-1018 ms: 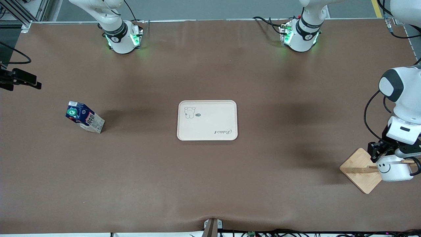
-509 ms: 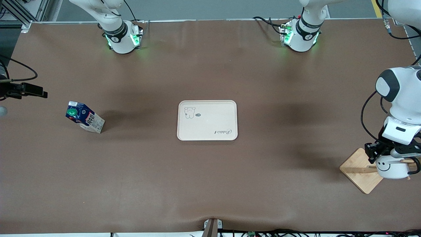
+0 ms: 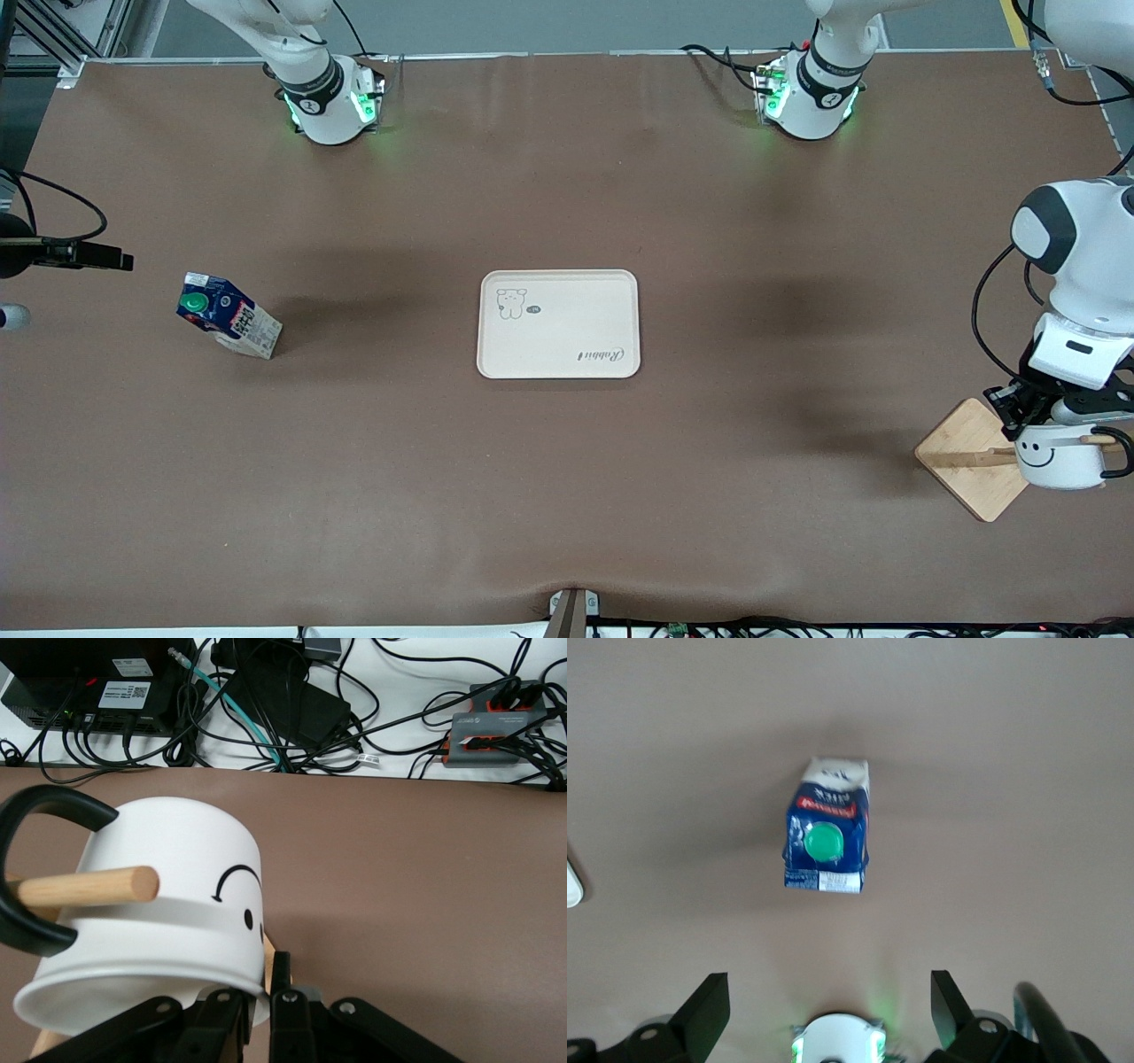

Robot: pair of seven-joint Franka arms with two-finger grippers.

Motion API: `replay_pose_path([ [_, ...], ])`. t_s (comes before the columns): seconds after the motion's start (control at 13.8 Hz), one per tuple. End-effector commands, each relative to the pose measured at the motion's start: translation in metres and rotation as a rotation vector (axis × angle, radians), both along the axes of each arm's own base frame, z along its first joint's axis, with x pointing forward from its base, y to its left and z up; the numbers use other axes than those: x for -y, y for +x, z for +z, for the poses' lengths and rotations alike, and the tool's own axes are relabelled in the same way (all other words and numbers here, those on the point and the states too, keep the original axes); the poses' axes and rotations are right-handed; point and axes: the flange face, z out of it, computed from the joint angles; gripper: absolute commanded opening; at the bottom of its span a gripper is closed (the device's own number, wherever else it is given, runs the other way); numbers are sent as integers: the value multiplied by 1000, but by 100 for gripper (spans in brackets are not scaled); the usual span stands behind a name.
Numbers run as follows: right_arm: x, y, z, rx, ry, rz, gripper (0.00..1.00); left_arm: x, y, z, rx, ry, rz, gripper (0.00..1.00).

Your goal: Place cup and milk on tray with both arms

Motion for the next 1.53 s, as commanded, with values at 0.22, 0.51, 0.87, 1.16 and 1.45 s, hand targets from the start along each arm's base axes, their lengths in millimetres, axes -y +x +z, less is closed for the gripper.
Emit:
replay_pose_path([
  [0.22, 1, 1, -75, 16, -67, -1, 100, 32, 2, 12, 18, 7, -57, 0],
  [0.51, 13, -19, -125, 25, -67, 19, 100, 53, -4, 29, -25, 8, -76, 0],
  [0.87, -5, -15, -136, 27, -17, -49, 100, 111, -15, 72, -196, 17, -120, 0],
  [1.16, -24, -14, -140, 23, -20, -48, 100, 159, -24, 84, -264, -14, -101, 0],
  [1.45, -29, -11, -150, 52, -42, -19, 100, 239, -40, 70, -317, -26, -145, 0],
])
